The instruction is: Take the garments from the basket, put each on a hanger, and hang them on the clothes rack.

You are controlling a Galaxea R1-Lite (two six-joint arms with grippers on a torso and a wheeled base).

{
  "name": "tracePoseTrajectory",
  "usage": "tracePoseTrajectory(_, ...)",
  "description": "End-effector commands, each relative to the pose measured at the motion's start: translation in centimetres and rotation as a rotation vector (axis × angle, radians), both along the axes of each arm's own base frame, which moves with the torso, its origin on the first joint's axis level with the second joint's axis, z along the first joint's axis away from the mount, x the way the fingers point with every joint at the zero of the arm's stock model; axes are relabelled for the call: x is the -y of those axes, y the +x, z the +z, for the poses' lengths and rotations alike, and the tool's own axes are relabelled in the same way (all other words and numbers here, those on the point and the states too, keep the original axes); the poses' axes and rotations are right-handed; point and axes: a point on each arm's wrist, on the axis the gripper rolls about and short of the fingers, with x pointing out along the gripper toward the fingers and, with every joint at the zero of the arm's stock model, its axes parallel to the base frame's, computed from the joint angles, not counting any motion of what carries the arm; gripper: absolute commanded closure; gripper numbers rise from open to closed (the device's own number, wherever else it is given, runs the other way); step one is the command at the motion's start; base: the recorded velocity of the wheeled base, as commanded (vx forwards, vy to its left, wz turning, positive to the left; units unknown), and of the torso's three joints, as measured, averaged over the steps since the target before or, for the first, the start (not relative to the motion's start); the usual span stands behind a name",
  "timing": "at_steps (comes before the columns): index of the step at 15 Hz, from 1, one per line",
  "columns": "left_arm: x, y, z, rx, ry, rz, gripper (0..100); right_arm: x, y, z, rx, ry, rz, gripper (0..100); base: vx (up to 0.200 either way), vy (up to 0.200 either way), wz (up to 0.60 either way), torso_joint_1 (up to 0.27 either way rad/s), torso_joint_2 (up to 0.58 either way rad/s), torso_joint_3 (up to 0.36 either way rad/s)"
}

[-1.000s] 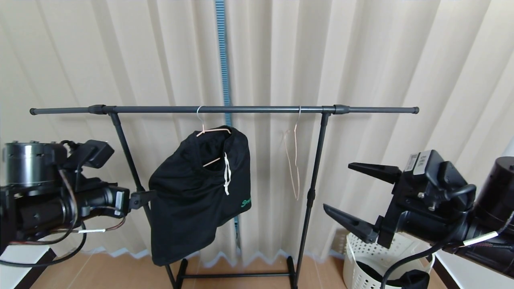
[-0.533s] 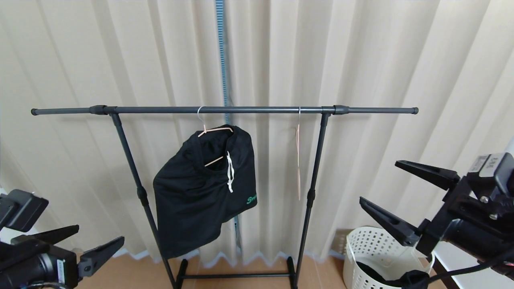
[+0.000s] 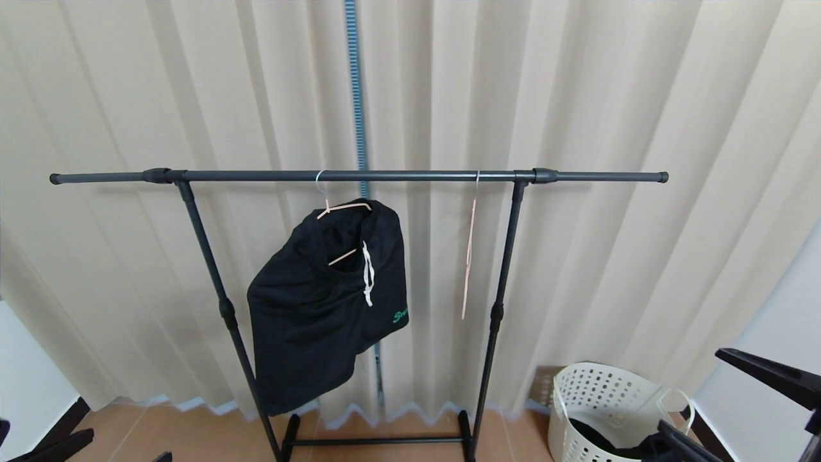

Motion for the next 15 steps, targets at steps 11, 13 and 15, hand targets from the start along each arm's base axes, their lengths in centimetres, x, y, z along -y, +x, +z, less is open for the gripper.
tracePoseTrajectory(11,0.3,-6.5,-2.1,0.114,-0.044,0.005,0,4.4,-8.3,-4.6,0.036,0.054,-0.325,0,0.0,0.0,0.0,0.0,0.0,0.0)
tracePoseTrajectory(13,0.3,-6.7,-2.1,0.143,-0.041,-0.004,0,4.3,-9.0,-4.6,0.111,0.073,-0.471,0,0.0,0.0,0.0,0.0,0.0,0.0)
tracePoseTrajectory(15,0.3,-7.3,-2.1,0.219,-0.016,-0.012,0,4.2,-9.5,-4.8,0.173,0.087,-0.528,0,0.0,0.0,0.0,0.0,0.0,0.0)
